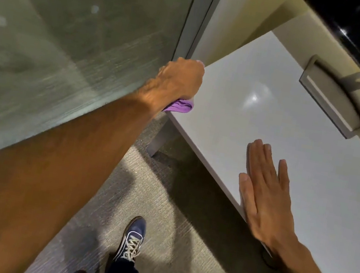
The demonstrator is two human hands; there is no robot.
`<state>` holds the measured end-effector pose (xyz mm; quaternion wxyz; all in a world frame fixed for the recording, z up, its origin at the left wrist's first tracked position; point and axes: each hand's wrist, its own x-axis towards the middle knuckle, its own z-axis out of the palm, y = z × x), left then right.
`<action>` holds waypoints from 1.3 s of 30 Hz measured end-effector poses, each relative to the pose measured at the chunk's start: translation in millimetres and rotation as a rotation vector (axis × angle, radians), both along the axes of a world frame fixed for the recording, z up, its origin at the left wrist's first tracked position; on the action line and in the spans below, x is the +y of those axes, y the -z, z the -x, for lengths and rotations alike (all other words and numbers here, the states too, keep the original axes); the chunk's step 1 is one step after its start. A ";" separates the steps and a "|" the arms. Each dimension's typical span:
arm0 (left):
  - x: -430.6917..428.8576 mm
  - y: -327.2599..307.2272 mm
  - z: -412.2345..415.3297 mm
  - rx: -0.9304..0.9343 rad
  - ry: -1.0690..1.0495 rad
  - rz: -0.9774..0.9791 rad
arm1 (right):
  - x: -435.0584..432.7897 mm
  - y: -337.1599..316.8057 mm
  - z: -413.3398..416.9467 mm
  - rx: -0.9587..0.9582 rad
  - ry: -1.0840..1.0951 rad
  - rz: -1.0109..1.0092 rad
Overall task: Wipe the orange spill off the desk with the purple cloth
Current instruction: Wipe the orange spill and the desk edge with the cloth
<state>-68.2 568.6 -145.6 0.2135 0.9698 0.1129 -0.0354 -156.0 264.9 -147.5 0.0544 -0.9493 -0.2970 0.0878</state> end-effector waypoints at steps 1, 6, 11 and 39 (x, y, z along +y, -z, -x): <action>-0.6 -0.4 -3.8 0.008 0.010 -0.016 | 1.5 -1.0 -0.1 0.005 -0.003 0.006; -8.5 -5.7 -17.6 0.036 -0.002 -0.143 | 3.8 -4.7 -1.5 0.037 0.005 0.052; -18.8 1.7 -23.4 0.029 -0.096 -0.233 | 19.7 -2.6 -7.0 0.031 0.093 0.012; 20.1 13.9 29.0 -0.056 0.090 0.541 | 27.8 -6.5 -6.9 0.008 0.317 0.085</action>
